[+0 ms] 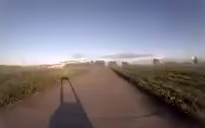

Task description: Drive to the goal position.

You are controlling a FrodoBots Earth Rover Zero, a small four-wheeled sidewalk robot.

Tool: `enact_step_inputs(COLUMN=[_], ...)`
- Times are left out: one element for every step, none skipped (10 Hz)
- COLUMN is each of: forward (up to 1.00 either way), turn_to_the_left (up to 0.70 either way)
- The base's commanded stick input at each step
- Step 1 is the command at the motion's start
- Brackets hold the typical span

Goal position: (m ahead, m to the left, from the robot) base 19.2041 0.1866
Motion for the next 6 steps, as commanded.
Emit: enact_step_inputs(forward=[0.70,0.70,0.70,0.70,0.70,0.70], turn_to_the_left=[0.00,0.00,0.00,0.00,0.00,0.00])
